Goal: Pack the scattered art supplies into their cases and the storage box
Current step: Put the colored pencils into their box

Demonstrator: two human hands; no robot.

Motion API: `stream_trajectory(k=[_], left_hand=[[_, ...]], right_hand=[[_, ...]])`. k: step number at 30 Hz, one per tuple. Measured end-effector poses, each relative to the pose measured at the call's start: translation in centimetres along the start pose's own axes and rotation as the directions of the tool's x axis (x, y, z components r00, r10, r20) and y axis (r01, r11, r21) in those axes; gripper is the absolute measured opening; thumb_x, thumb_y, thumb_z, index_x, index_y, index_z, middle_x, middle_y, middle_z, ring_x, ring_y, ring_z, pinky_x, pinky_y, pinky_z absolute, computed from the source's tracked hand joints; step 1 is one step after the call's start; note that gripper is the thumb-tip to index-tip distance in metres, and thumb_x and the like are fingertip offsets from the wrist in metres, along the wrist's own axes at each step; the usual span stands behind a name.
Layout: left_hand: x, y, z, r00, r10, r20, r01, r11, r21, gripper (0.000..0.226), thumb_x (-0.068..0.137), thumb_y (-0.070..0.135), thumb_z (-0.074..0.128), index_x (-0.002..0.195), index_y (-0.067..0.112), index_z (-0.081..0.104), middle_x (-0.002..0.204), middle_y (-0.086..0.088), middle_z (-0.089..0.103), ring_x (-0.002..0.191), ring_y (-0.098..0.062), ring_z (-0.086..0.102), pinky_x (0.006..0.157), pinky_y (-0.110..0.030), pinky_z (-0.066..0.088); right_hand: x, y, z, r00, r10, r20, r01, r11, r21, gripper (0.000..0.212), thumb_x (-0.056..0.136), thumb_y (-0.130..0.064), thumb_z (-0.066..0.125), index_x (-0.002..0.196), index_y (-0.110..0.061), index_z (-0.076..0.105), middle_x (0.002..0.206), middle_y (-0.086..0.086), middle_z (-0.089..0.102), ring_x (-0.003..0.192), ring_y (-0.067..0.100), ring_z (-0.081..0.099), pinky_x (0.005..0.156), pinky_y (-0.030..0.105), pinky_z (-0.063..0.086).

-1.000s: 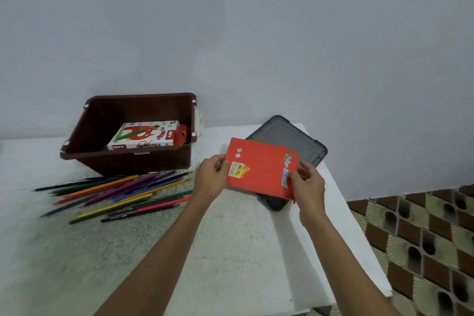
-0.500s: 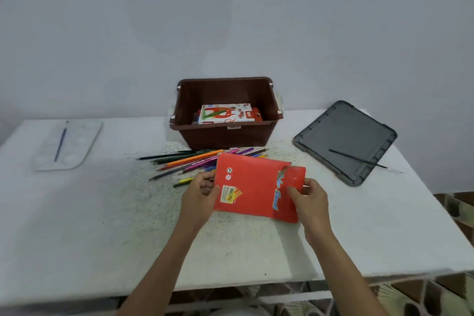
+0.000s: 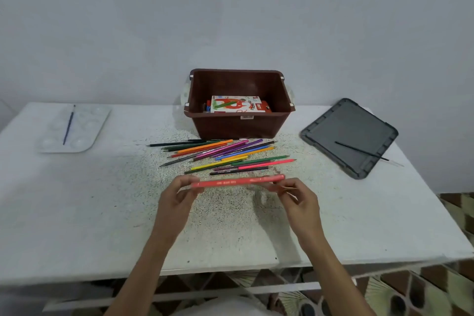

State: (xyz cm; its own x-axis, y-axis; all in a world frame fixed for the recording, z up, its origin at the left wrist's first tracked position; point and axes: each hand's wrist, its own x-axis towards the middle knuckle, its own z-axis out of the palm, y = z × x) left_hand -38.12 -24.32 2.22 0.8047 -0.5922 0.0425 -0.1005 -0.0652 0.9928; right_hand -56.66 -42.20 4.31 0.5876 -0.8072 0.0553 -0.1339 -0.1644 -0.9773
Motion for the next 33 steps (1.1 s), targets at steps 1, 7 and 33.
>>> stream_trajectory(k=[1, 7, 33], left_hand=[[-0.2, -0.4, -0.1, 1.0, -0.006, 0.005, 0.006, 1.0, -0.014, 0.016, 0.094, -0.002, 0.056, 0.1, 0.008, 0.067, 0.101, -0.003, 0.069, 0.092, -0.009, 0.067, 0.072, -0.019, 0.053], [-1.0, -1.9, 0.0, 0.996, -0.093, -0.001, 0.093, 0.995, -0.026, 0.025, 0.1, 0.004, 0.047, 0.098, 0.005, 0.072, 0.115, -0.006, 0.068, 0.099, -0.013, 0.068, 0.064, -0.021, 0.056], [-3.3, -5.9, 3.3, 0.898, 0.196, 0.395, -0.435, 0.534, 0.725, 0.081, 0.083, 0.081, 0.044, 0.147, 0.032, 0.037, 0.162, 0.003, 0.015, 0.151, -0.019, 0.004, 0.117, -0.046, 0.024]], right_hand=[[0.0, 0.6, -0.4, 1.0, 0.002, 0.014, -0.002, 1.0, -0.021, 0.027, 0.09, 0.006, 0.059, 0.088, -0.019, 0.07, 0.096, -0.007, 0.074, 0.099, 0.016, 0.066, 0.092, 0.041, 0.052], [-0.4, 4.6, -2.4, 0.986, -0.107, 0.131, 0.13, 0.974, -0.184, 0.049, 0.083, -0.003, 0.058, 0.09, -0.05, 0.071, 0.125, -0.015, 0.064, 0.121, -0.001, 0.054, 0.101, 0.037, 0.048], [2.6, 5.9, -2.3, 0.917, -0.202, 0.344, 0.388, 0.65, -0.653, 0.039, 0.092, -0.029, 0.032, 0.106, -0.018, 0.066, 0.099, -0.003, 0.07, 0.083, 0.021, 0.051, 0.069, 0.034, 0.045]])
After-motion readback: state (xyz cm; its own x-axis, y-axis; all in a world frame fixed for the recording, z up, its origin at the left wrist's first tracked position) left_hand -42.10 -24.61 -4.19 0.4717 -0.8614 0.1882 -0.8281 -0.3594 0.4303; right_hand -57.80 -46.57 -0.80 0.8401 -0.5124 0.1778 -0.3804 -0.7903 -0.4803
